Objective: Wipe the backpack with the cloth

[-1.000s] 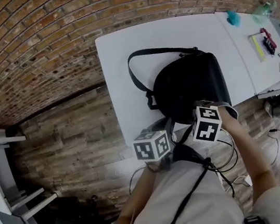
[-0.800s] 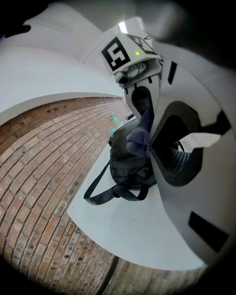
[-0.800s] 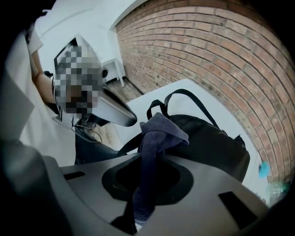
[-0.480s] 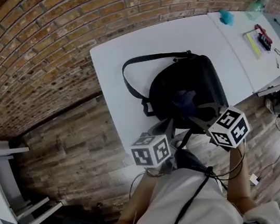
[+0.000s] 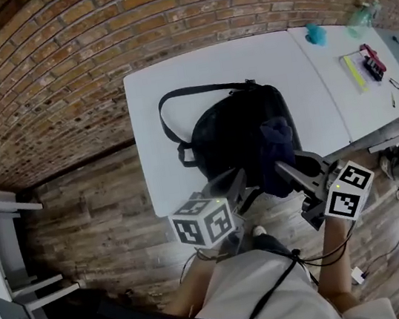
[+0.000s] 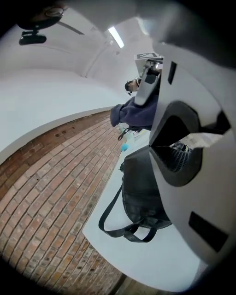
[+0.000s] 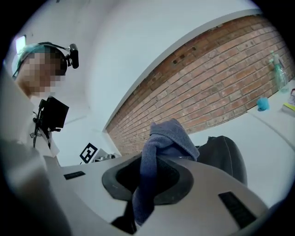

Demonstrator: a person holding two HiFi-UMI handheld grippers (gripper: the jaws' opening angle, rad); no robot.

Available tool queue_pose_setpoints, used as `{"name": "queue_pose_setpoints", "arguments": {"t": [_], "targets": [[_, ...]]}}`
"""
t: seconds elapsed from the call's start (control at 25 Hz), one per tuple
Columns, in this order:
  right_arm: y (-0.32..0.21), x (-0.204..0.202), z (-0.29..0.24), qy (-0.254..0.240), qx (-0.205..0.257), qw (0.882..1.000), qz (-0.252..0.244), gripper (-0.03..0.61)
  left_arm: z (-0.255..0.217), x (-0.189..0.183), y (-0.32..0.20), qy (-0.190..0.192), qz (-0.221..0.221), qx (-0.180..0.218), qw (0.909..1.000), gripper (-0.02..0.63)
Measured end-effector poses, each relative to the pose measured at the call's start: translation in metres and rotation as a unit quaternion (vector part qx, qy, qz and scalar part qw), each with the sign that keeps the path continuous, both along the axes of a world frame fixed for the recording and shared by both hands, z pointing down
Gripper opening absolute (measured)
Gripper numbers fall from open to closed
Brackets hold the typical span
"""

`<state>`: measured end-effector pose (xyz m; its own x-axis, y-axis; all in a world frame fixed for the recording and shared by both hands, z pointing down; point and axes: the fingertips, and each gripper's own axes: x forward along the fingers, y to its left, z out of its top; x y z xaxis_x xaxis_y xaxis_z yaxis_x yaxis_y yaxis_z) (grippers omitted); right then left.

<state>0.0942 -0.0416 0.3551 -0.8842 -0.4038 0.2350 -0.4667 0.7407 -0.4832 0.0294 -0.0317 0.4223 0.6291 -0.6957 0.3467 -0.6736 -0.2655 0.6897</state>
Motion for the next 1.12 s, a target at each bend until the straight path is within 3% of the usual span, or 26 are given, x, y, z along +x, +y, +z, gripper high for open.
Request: {"name": "queue_pose_setpoints", "arguments": {"t": [0.28,0.44,0.56,0.8,1.0,1.12], "targets": [[0.052,0.049,0.006,-0.029,-0.027,0.996,-0.084,0.055,-0.002,0.05,0.042,0.001,-0.062,0.009,0.998,0.005],[0.076,0.064,0.015,-0.066,-0.075,0.987,-0.124,0.055,0.001,0.056,0.075,0.019,-0.134,0.025,0.9904,0.005],[0.092,0.076,0.013,-0.088,-0.093,0.981,-0.143,0.055,0.001,0.062,0.095,0.033,-0.157,0.018,0.9869,0.005],[0.113,0.086,-0.011,-0.11,-0.086,0.977,-0.164,0.055,-0.027,0.06,0.112,0.031,-0.165,0.037,0.9851,0.005],[0.122,0.086,-0.041,-0.155,-0.092,0.968,-0.172,0.055,-0.058,0.065,0.109,0.032,-0.135,0.056,0.9887,0.005],[0.122,0.083,-0.052,-0.148,-0.073,0.974,-0.156,0.055,-0.069,0.072,0.111,0.028,-0.108,0.055,0.9922,0.005]]}}
